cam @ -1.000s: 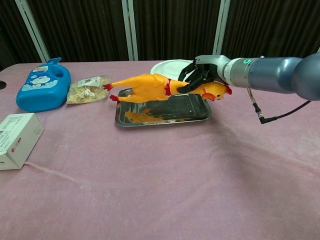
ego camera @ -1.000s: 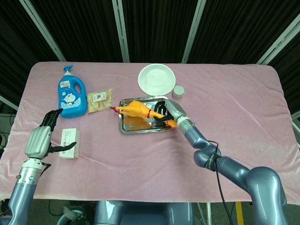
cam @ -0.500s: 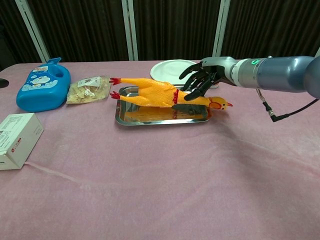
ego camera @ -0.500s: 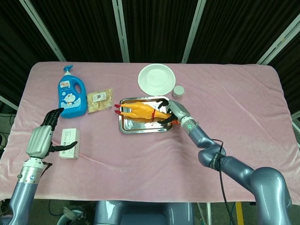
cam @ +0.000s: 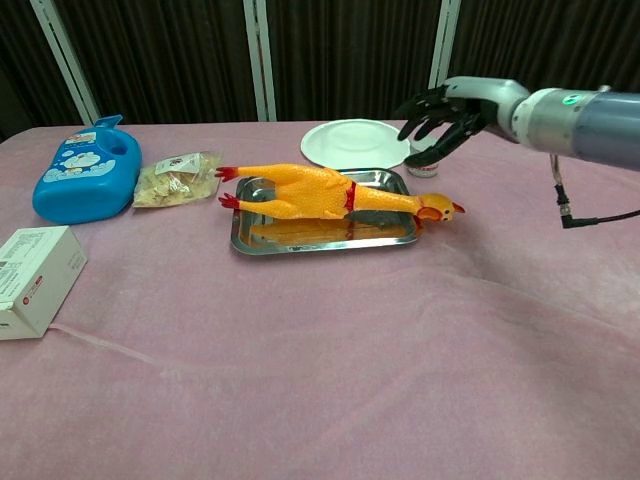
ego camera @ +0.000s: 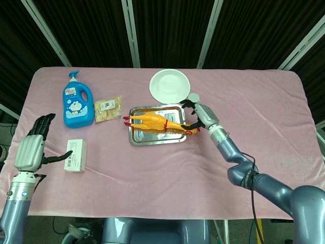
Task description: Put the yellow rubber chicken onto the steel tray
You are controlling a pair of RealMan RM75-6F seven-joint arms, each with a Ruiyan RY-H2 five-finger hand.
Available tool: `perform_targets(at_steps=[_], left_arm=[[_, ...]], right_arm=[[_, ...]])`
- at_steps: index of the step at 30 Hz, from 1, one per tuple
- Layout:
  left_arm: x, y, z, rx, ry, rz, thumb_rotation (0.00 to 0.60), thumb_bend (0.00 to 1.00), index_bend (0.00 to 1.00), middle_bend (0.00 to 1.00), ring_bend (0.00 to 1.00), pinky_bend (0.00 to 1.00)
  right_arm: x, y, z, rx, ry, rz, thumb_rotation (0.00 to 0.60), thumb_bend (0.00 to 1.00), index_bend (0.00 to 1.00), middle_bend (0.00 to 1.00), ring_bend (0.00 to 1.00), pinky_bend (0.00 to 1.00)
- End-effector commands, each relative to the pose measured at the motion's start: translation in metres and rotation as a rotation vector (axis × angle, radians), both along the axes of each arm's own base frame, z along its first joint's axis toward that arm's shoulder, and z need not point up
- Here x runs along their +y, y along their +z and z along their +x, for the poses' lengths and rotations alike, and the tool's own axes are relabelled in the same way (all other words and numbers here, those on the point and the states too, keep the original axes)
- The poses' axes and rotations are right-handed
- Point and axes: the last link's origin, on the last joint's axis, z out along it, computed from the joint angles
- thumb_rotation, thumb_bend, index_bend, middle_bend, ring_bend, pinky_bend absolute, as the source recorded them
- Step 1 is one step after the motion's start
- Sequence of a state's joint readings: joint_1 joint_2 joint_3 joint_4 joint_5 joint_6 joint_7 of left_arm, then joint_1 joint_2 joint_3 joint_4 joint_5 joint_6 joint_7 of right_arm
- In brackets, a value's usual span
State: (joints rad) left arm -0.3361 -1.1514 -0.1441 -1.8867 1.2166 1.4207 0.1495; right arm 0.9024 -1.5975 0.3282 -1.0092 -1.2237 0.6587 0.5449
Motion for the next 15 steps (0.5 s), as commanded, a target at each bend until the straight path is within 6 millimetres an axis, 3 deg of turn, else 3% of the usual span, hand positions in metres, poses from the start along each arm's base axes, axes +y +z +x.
perform_targets(at_steps=[1, 9, 15], left_arm=[[-0.007, 0.016, -0.018, 0.073, 0.05, 0.029, 0.6, 0.04, 0.03, 0.06, 0.0, 0.17], [-0.02, 0.028, -0.035, 0.104, 0.095, 0.079, 0.6, 0.05, 0.06, 0.07, 0.0, 0.17], [-0.04, 0.032, -0.047, 0.164, 0.103, 0.135, 0.6, 0.05, 0.07, 0.07, 0.0, 0.12]], right_arm=[[0.028, 0.049, -0.04, 0.07, 0.034, -0.17, 0.6, 0.3, 0.28, 0.27, 0.24, 0.35], [0.076, 0.089, -0.08, 0.249, 0.053, -0.355, 0.6, 0.3, 0.28, 0.27, 0.24, 0.35], [0.142, 0.112, -0.119, 0.385, 0.027, -0.469, 0.6, 0.3, 0.28, 0.27, 0.21, 0.3]])
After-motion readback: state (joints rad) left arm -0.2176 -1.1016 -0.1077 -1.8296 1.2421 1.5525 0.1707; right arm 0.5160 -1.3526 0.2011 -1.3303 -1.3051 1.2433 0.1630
